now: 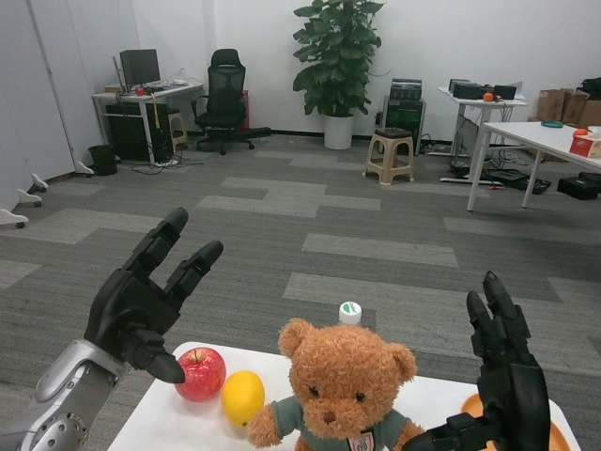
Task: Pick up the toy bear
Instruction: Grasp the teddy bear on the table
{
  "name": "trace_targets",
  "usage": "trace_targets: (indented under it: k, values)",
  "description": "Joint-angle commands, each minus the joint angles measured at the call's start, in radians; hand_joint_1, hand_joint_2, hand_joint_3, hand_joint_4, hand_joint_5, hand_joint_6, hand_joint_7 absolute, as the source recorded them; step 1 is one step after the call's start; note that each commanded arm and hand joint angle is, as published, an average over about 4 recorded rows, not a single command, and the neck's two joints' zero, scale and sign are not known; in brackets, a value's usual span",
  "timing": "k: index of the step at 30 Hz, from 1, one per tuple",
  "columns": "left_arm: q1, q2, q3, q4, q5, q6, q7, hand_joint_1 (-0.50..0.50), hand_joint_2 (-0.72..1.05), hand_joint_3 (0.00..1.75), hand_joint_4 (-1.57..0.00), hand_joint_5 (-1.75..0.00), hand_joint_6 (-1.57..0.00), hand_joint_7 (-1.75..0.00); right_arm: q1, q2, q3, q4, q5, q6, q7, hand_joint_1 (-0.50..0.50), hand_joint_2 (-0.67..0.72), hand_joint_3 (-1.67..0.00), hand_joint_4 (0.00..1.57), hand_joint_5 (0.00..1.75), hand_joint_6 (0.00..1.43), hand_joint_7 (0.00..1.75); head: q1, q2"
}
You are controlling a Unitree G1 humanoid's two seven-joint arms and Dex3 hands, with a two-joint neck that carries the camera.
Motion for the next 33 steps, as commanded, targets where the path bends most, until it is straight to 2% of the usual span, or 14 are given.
trace_targets:
  k: [1, 5, 6, 9, 12, 15, 23, 29, 33]
  values:
    - [-0.001, 0.01, 0.001, 0.012, 0.004, -0.009, 0.002, -0.5, -0.1, 0.09, 0.0, -0.51, 0.0, 0.0, 0.008, -0.011, 0.0, -0.012, 0.006, -0.007, -0.004, -0.29, 0.22, 0.0, 0.0, 0.19, 0.0, 0.07, -0.009, -0.15]
    - [0.0, 0.019, -0.001, 0.017, 0.004, -0.011, 0.002, -0.5, -0.1, 0.09, 0.0, -0.51, 0.0, 0.0, 0.022, -0.031, 0.009, -0.012, 0.007, -0.006, -0.003, -0.29, 0.22, 0.0, 0.0, 0.1, 0.0, 0.07, -0.015, -0.238]
    - [0.001, 0.022, -0.004, 0.02, 0.004, -0.012, 0.002, -0.5, -0.1, 0.09, 0.0, -0.51, 0.0, 0.0, 0.026, -0.033, 0.009, -0.012, 0.007, -0.006, -0.003, -0.29, 0.22, 0.0, 0.0, 0.1, 0.0, 0.07, -0.022, -0.274]
    - [0.005, 0.027, -0.013, 0.034, 0.013, -0.012, 0.002, -0.5, -0.1, 0.09, 0.0, -0.51, 0.0, 0.0, 0.033, -0.039, 0.009, -0.012, 0.007, -0.006, -0.003, -0.29, 0.22, 0.0, 0.0, 0.12, 0.0, 0.07, -0.04, -0.334]
    - [0.013, 0.027, -0.02, 0.056, 0.034, -0.012, 0.002, -0.5, -0.06, 0.09, 0.0, -0.51, 0.0, 0.0, 0.04, -0.043, 0.008, -0.012, 0.007, -0.005, 0.002, -0.32, 0.22, 0.0, 0.0, 0.1, 0.0, 0.07, -0.069, -0.386]
    - [0.024, 0.029, -0.022, 0.084, 0.074, -0.011, 0.002, -0.5, -0.02, 0.09, 0.0, -0.51, 0.0, 0.0, 0.051, -0.05, 0.008, -0.012, 0.008, -0.003, 0.015, -0.32, 0.17, 0.0, 0.0, 0.17, 0.0, 0.09, -0.097, -0.422]
    - [0.024, 0.04, -0.035, 0.138, 0.116, -0.001, -0.002, -0.5, -0.02, 0.09, 0.0, -0.51, 0.0, 0.0, 0.061, -0.069, 0.048, -0.014, 0.008, 0.007, 0.021, -0.33, 0.04, 0.0, 0.0, 0.19, 0.0, 0.07, -0.143, -0.465]
    - [0.003, 0.045, -0.058, 0.174, 0.116, 0.0, -0.005, -0.5, -0.02, 0.09, 0.0, -0.51, 0.0, 0.0, 0.075, -0.056, 0.086, -0.003, 0.009, 0.034, 0.02, -0.33, -0.11, 0.0, 0.0, 0.19, 0.0, 0.07, -0.158, -0.467]
    - [-0.013, 0.053, -0.074, 0.189, 0.115, 0.0, -0.005, -0.5, -0.02, 0.09, 0.0, -0.51, 0.0, 0.0, 0.077, -0.052, 0.136, 0.021, 0.011, 0.062, 0.019, -0.35, -0.16, 0.0, 0.0, 0.19, 0.0, 0.1, -0.163, -0.462]
